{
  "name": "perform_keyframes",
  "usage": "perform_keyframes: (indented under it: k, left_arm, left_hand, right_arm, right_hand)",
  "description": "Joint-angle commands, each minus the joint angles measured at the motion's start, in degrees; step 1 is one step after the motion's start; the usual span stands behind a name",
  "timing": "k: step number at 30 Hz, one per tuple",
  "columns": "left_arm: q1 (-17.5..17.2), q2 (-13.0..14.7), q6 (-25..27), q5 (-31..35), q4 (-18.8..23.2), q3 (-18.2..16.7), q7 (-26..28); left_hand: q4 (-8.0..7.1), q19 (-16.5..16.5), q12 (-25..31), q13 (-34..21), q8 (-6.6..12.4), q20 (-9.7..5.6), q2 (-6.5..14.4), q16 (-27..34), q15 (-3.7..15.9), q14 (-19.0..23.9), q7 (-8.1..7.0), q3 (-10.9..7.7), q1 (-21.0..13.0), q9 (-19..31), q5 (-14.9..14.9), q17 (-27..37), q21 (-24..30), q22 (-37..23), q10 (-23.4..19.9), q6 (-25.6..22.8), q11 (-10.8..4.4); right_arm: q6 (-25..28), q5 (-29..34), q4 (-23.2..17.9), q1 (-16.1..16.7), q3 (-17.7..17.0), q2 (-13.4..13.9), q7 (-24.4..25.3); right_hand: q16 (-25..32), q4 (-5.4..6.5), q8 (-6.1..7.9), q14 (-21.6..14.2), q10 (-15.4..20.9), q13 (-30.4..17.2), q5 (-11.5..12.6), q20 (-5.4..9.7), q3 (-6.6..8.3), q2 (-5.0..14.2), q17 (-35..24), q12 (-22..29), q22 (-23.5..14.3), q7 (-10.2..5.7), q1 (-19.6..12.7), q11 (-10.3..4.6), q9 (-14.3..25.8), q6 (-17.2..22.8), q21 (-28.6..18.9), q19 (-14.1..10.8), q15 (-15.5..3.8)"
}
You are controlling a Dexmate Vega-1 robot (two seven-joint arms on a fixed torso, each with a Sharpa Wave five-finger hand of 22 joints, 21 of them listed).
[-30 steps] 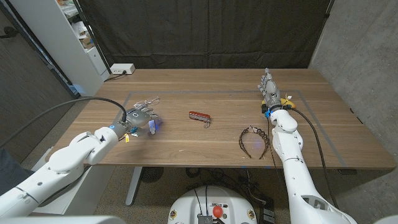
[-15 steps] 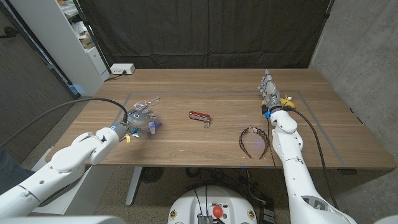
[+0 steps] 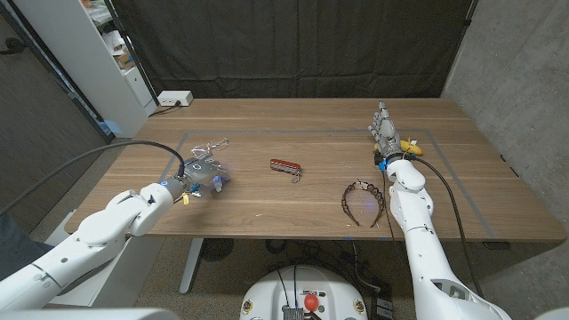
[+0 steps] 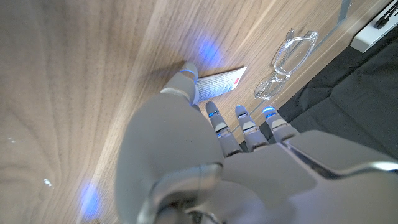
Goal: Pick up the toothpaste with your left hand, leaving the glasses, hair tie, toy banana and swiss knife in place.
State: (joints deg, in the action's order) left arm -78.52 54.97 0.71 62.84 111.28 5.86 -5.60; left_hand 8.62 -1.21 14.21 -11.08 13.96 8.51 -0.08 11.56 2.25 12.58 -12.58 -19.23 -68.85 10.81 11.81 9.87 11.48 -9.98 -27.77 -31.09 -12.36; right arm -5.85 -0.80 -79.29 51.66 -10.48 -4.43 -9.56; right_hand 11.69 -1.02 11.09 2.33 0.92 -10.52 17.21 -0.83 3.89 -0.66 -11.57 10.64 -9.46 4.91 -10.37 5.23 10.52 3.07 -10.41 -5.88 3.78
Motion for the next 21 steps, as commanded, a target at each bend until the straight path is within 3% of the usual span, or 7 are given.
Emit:
perform_keyframes:
  k: [1, 9, 14, 21]
  left_arm:
    - [0.4, 0.1, 1.5, 0.2, 0.3, 1.1, -0.2]
    - [1.3, -0.2, 2.0, 0.9, -0.2, 2.5, 0.5]
    - [1.8, -0.3, 2.5, 0.6, 0.0, 2.9, 0.0]
    - [2.6, 0.0, 2.5, 0.5, 0.0, 3.5, -0.6]
  left_hand:
    - [0.03, -1.0, 0.4, -0.4, 0.87, -0.05, 0.4, 0.2, 5.33, 1.9, 0.00, 0.74, -0.6, 0.3, -0.2, 0.1, 0.3, -0.3, -3.9, -4.0, -0.04]
    - [-0.04, -2.0, 0.2, -0.5, 1.38, -0.10, 0.7, 0.2, 5.69, 3.9, -0.02, 1.47, -0.8, 0.2, -0.2, 0.1, 0.4, -0.3, -7.6, -8.1, -0.07]
    - [-0.11, -3.6, 0.4, -0.6, 2.25, -1.08, 1.0, 0.2, 6.55, 6.8, 0.01, 2.59, -0.9, 0.2, -0.1, 0.1, 0.4, -0.3, -14.4, -14.4, -0.16]
    - [-0.19, -4.7, 0.0, -0.6, 3.12, -2.62, 1.5, 0.5, 6.92, 10.1, 0.07, 3.65, -1.1, 0.1, -0.1, 0.2, 0.3, -0.2, -20.0, -20.7, -0.18]
  right_arm:
    - [-0.2, -0.1, 2.0, -1.1, -0.4, 0.3, -0.7]
    - [-0.3, 0.0, 3.8, -2.1, -0.9, 0.3, -1.2]
    - [-0.3, 0.0, 4.3, -2.6, -1.2, 0.3, -1.4]
    - [-0.4, -0.1, 4.5, -2.6, -1.6, 0.1, -1.4]
  right_hand:
    - [0.4, 0.03, 0.06, -0.5, 0.2, -0.1, 0.6, -0.33, -0.34, 0.36, -0.2, 0.5, -0.3, 0.05, -0.4, 0.22, 0.1, 0.3, -0.5, -0.2, 0.14]
    - [0.4, 0.02, 0.06, -0.5, 0.1, -0.1, 0.6, -0.41, -0.39, 0.39, -0.2, 0.4, -0.3, -0.02, -0.4, 0.01, 0.1, 0.3, -0.5, -0.1, 0.18]
    - [0.3, 0.02, 0.07, -0.5, 0.2, -0.1, 0.6, -0.46, -0.43, 0.41, -0.2, 0.4, -0.3, -0.01, -0.4, 0.13, 0.1, 0.3, -0.5, -0.1, 0.28]
    - [0.3, 0.01, 0.06, -0.5, 0.2, -0.1, 0.6, -0.58, -0.48, 0.43, -0.2, 0.4, -0.3, -0.06, -0.4, 0.12, 0.1, 0.3, -0.4, -0.1, 0.39]
